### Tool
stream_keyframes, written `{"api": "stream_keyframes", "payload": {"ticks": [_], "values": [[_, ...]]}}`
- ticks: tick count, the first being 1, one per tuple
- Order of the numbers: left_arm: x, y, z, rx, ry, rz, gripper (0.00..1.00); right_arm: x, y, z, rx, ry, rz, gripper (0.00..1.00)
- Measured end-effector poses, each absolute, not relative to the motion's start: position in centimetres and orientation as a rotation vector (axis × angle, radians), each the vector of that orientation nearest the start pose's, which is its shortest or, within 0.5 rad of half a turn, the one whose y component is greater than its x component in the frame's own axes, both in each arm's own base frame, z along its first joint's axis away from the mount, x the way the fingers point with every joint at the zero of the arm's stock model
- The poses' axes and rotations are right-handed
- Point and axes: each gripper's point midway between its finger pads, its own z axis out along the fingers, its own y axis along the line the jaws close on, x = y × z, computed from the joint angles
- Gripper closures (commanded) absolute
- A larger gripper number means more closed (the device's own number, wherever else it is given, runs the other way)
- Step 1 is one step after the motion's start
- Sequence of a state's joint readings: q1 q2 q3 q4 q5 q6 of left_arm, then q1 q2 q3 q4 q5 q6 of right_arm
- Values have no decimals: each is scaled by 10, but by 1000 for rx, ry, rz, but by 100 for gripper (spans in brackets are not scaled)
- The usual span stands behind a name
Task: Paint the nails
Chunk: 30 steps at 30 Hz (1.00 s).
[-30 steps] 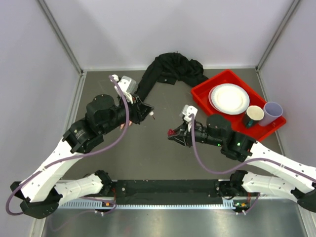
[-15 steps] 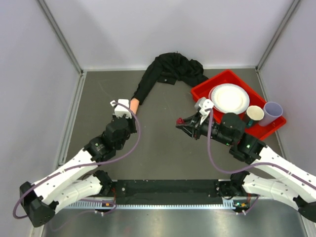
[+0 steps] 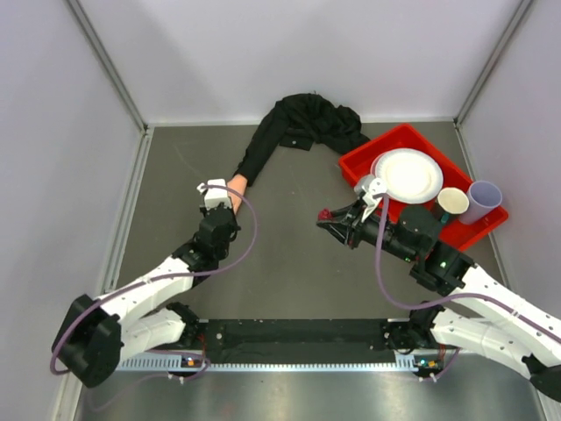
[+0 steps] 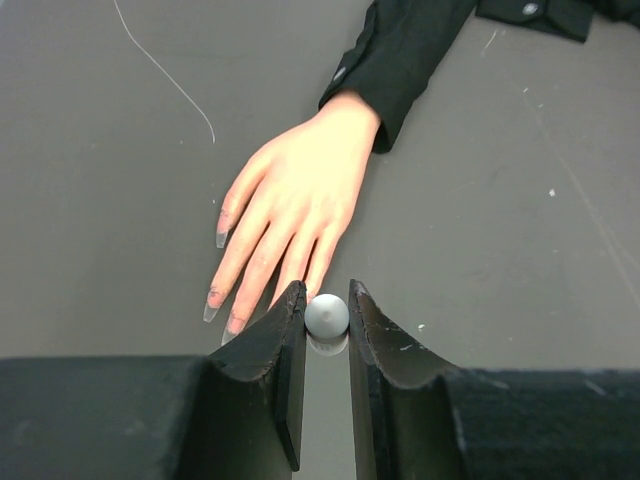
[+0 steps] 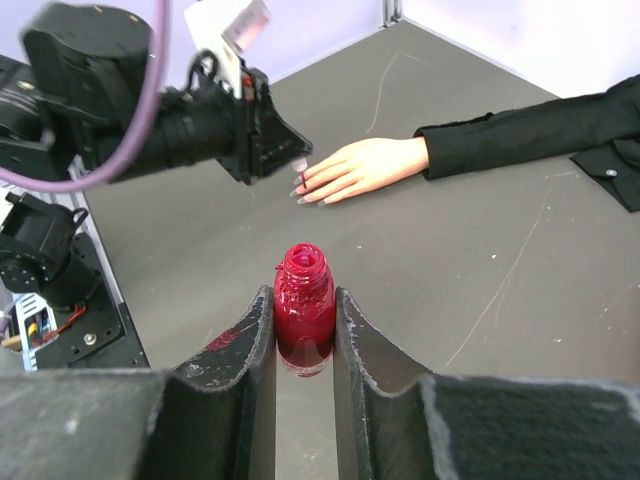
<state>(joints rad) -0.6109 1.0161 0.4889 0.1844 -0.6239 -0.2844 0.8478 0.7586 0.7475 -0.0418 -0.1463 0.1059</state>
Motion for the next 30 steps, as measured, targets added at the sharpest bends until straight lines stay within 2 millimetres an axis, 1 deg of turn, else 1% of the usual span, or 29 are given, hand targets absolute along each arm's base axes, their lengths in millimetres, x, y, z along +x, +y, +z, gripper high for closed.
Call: {"api": "stream_keyframes", "payload": {"ticks": [4,7,12,19,26,30], "values": [[326,-108,141,-98,1852,-2,100,189,258,299,-713,1530,850,100],[331,-110,138,-90,1850,-11,100,190,257,299,-708,1533,851,100],[338,-108,135,-88,1847,-15,100,193,256,299,-696,1537,853,100],[340,-100,121,-94,1872,-4,100,194,258,296,-703,1546,859,100],[342,-102,116,-79,1881,-18,100,195,261,293,-706,1556,865,100],[341,-100,107,-75,1911,-2,100,196,261,292,-707,1561,865,100]]}}
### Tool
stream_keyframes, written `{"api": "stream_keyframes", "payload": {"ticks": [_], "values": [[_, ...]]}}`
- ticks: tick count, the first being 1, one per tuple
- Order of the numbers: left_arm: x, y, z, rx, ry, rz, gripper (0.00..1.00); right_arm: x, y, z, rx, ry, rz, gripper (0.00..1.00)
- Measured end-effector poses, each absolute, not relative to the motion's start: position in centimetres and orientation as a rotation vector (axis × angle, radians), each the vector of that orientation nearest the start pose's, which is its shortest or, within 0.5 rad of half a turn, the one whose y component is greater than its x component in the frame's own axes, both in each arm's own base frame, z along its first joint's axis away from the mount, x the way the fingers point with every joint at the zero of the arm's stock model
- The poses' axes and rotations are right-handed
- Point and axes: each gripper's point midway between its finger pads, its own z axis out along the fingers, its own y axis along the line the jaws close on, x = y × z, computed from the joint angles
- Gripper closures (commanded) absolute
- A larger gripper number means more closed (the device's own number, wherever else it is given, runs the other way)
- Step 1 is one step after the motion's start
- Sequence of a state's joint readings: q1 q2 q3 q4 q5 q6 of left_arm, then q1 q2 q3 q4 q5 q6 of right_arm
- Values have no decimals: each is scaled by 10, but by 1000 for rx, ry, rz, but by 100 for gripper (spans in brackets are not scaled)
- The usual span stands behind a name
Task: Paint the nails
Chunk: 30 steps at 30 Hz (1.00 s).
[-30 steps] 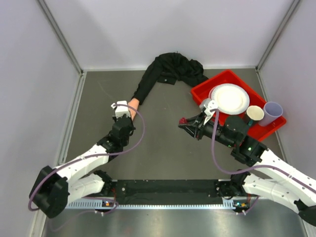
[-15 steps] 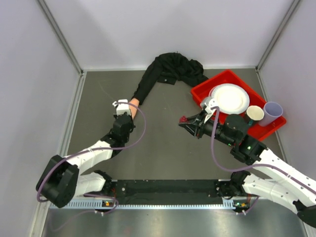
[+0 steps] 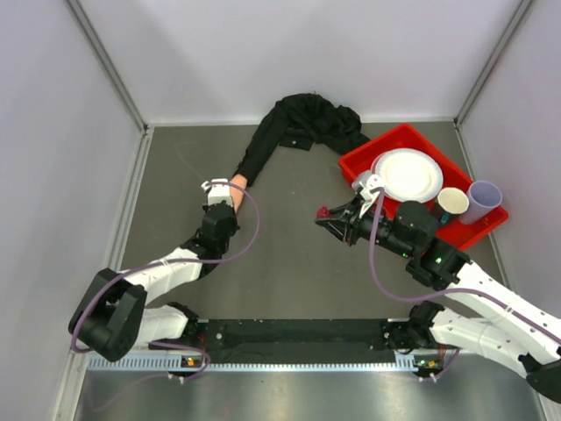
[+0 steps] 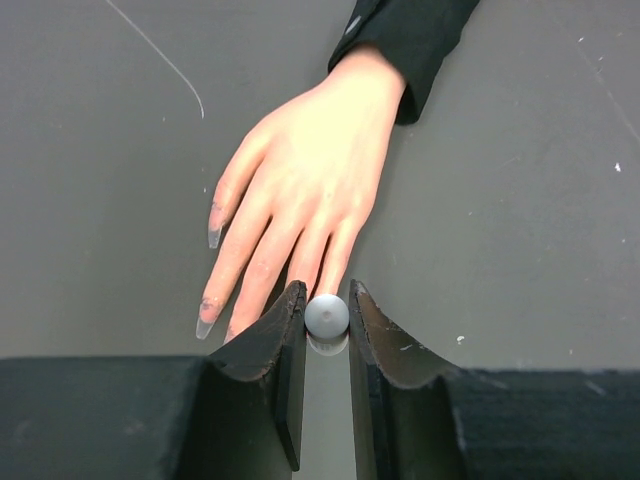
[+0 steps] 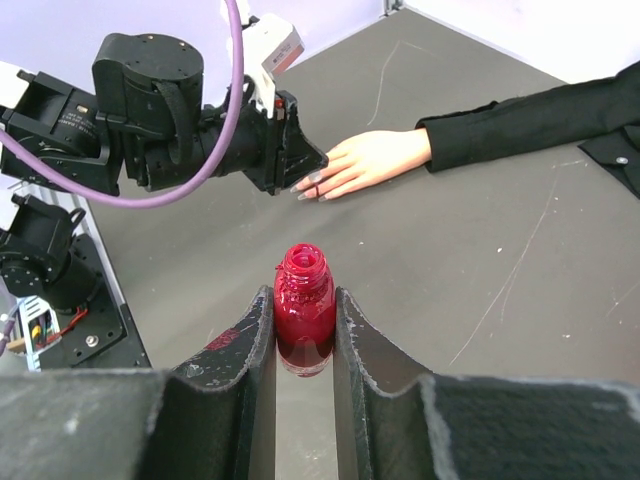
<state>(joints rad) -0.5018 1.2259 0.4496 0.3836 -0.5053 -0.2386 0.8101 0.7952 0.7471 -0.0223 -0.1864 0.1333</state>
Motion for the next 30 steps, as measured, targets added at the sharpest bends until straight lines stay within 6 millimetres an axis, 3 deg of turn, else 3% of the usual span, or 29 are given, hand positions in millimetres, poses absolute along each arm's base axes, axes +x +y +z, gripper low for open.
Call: {"api": "stream_keyframes", "payload": {"ticks": [30], "values": [[357,-98,90,-52,2024,46,100,196,264,288,-722,1569,877,100]]}}
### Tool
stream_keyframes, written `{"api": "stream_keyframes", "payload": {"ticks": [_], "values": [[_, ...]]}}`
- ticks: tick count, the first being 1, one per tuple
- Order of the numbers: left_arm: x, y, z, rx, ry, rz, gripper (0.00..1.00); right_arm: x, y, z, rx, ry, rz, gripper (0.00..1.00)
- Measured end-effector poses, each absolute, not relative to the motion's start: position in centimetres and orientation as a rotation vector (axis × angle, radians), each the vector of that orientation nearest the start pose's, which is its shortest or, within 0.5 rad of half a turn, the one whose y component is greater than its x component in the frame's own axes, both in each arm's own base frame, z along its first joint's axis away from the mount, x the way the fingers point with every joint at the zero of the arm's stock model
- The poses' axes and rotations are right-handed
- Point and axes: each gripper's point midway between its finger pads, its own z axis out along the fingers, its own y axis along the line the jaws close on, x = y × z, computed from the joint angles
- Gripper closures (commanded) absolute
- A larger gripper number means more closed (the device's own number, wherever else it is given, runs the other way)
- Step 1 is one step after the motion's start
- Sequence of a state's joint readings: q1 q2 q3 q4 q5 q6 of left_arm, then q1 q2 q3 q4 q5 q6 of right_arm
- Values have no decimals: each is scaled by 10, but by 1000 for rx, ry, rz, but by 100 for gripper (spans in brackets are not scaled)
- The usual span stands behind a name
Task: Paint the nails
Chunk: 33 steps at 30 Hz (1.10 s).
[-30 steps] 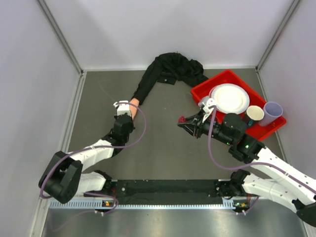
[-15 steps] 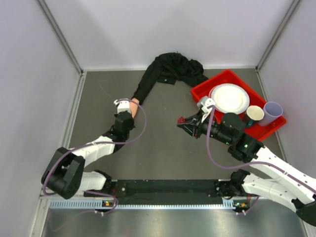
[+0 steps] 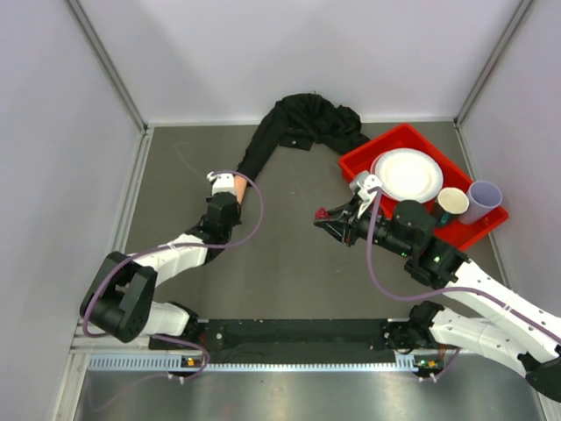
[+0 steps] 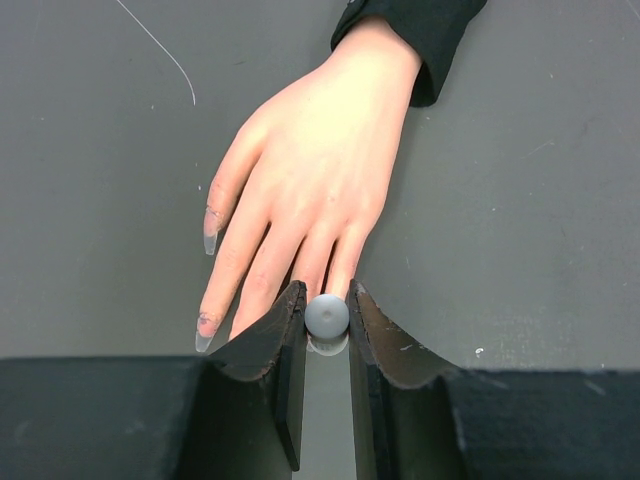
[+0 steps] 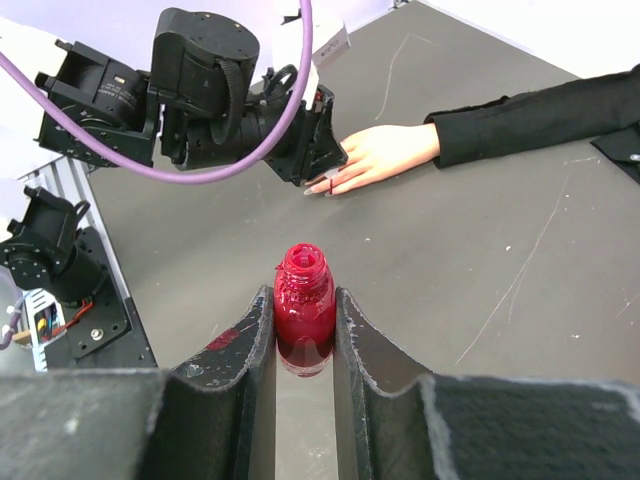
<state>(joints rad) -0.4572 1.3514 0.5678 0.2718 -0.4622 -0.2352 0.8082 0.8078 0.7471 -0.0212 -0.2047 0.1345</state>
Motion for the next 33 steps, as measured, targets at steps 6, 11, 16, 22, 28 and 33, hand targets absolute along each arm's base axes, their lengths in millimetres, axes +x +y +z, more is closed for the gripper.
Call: {"api": "stream_keyframes", "payload": {"ticks": [6,11,16,22,28,33], "values": [[358,-98,90,-28,2024,58,100,196,264,290,-719,1562,880,100],[359,-98,86,-9,2036,71,100,198,263,292,-709,1559,882,100],[361,-99,85,10,2041,77,100,197,264,292,-712,1559,887,100],[363,-100,87,17,2035,75,100,196,265,292,-717,1557,893,100],[364,-101,84,24,2043,81,100,196,265,293,-719,1551,898,100],[366,-102,87,26,2038,80,100,196,265,293,-718,1550,898,100]]}}
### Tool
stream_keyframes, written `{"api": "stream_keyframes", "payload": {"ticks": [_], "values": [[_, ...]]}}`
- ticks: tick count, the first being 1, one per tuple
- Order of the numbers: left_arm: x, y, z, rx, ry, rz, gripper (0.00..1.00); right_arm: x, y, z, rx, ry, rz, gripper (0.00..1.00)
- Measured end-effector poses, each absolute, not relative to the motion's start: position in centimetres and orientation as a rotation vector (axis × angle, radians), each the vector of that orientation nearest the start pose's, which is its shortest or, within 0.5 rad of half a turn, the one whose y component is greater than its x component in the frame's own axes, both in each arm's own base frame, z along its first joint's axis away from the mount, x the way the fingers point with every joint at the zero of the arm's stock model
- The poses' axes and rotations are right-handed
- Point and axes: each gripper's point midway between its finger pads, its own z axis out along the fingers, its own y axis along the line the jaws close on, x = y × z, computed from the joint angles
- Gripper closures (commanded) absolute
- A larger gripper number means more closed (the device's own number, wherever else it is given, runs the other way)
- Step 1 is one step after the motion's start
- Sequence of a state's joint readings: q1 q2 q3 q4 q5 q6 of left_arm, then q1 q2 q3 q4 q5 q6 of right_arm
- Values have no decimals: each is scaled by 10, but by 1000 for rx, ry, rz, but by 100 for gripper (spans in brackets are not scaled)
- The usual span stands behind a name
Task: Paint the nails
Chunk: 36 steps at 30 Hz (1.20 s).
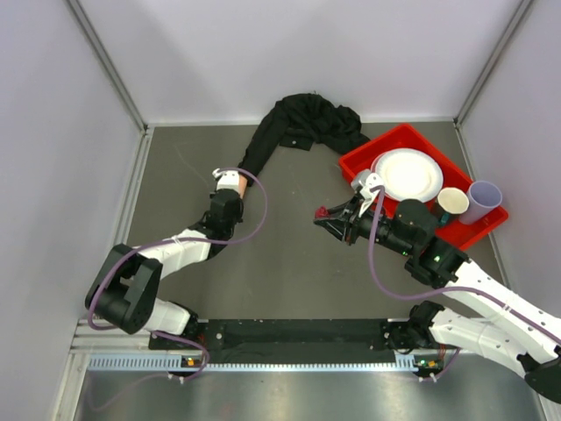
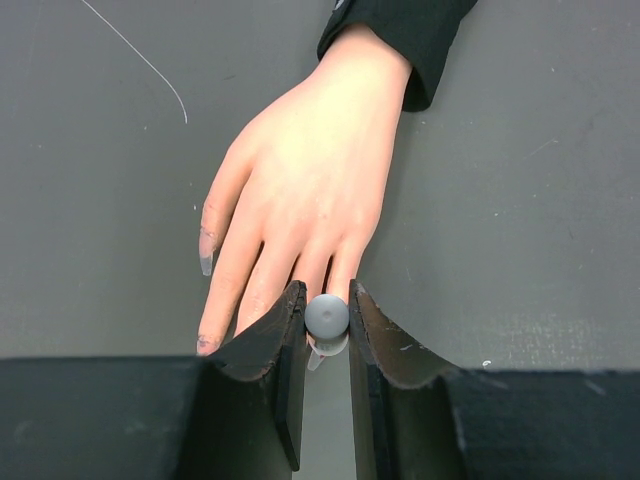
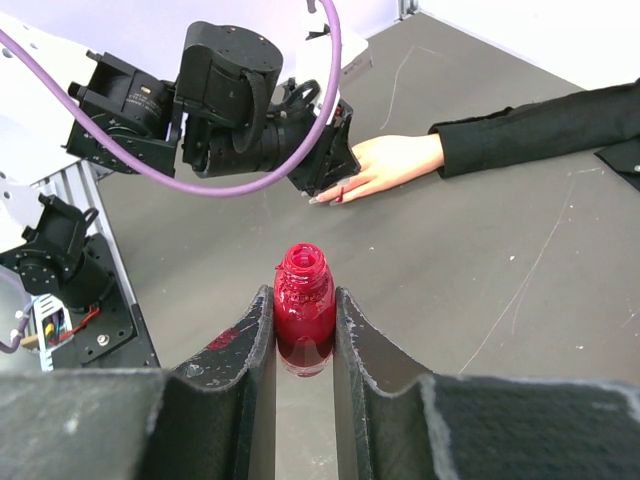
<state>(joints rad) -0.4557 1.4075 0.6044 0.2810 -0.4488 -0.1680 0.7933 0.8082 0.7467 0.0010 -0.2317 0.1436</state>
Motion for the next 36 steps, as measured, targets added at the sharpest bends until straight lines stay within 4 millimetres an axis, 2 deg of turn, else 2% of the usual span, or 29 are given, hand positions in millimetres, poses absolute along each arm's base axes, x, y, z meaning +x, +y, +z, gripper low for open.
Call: {"api": "stream_keyframes", "payload": {"ticks": [36], "values": [[367,-99,88,26,2032,99,100,197,267,292,-716,1556,922,100]]}}
